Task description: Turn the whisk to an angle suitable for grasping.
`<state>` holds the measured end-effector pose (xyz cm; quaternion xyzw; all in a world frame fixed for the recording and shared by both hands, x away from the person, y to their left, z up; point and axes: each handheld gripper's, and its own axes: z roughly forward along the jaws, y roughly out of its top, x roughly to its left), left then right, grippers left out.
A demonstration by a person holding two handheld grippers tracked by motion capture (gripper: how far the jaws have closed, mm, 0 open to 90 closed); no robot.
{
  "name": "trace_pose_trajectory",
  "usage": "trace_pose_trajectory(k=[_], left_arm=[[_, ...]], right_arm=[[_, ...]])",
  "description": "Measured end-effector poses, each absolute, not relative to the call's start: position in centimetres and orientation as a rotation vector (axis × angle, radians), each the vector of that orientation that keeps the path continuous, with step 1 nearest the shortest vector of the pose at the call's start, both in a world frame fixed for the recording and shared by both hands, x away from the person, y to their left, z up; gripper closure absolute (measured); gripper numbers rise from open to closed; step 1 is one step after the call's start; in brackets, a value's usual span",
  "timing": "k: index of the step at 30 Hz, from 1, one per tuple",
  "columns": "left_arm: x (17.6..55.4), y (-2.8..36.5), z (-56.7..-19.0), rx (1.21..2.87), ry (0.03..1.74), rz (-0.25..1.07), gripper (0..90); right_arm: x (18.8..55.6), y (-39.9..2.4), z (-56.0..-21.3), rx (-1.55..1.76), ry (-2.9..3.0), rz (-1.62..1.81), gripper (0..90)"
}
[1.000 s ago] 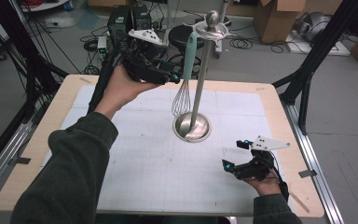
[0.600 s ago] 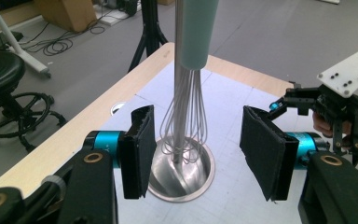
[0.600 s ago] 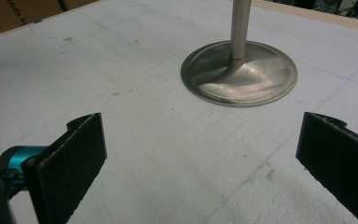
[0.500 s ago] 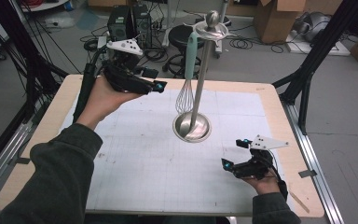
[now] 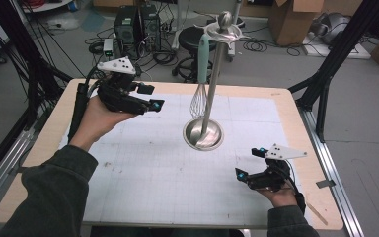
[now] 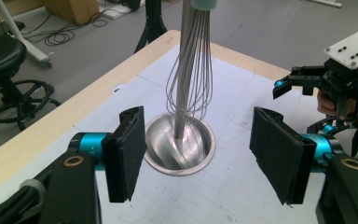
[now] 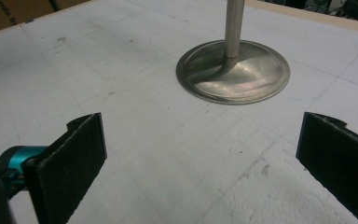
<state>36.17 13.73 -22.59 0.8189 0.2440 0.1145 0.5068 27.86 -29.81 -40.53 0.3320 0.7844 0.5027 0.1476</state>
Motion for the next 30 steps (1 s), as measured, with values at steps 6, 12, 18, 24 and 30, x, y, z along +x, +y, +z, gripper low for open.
trace_pose_trajectory(k=[6,12,18,24,30], left_arm=[[35.4,14.7,-23.9,1.967,0.608,0.27,32.5],[34.7,15.8,-24.7,1.957,0.626,0.272,29.2],[34.2,16.3,-25.1,1.945,0.637,0.274,25.6],[33.6,16.9,-26.0,1.92,0.655,0.279,20.7],[33.3,17.6,-26.9,1.909,0.674,0.284,18.6]], right_arm=[[27.6,-29.9,-40.5,0.964,2.248,1.441,0.6],[27.5,-29.9,-40.4,0.97,2.238,1.443,0.6],[27.5,-30.0,-40.4,0.97,2.235,1.441,0.6],[27.5,-30.0,-40.3,0.97,2.224,1.444,0.6],[27.4,-30.0,-40.3,0.971,2.223,1.445,0.6]])
